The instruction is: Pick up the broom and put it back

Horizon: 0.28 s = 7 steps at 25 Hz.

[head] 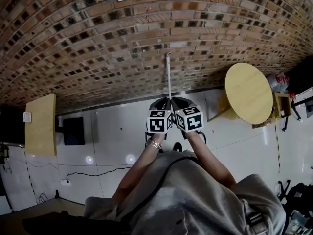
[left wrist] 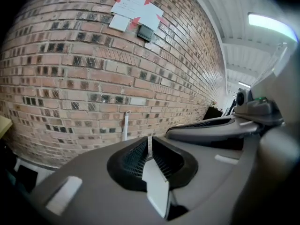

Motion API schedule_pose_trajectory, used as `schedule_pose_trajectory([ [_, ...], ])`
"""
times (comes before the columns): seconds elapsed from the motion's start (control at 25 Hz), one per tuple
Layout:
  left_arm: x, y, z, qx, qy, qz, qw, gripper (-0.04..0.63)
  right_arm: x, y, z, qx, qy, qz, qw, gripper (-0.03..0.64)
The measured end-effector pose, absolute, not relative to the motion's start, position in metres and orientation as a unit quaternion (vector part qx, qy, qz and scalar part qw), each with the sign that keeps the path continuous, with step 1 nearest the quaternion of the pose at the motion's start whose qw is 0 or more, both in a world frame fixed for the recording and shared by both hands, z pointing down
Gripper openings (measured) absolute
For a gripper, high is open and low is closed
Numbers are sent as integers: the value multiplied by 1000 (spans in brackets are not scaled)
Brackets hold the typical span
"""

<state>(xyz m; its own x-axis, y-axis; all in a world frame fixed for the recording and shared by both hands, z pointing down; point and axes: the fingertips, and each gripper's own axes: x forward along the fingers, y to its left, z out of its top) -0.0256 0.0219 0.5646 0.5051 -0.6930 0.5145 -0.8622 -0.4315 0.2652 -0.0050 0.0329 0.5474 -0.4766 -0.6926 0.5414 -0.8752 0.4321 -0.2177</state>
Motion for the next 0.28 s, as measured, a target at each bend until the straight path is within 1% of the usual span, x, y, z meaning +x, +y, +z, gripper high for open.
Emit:
schedule_pose_trajectory([
  [0.28,-15,21,559,829,-470,161,256,6,5,33,545,469,-829,242,186,0],
])
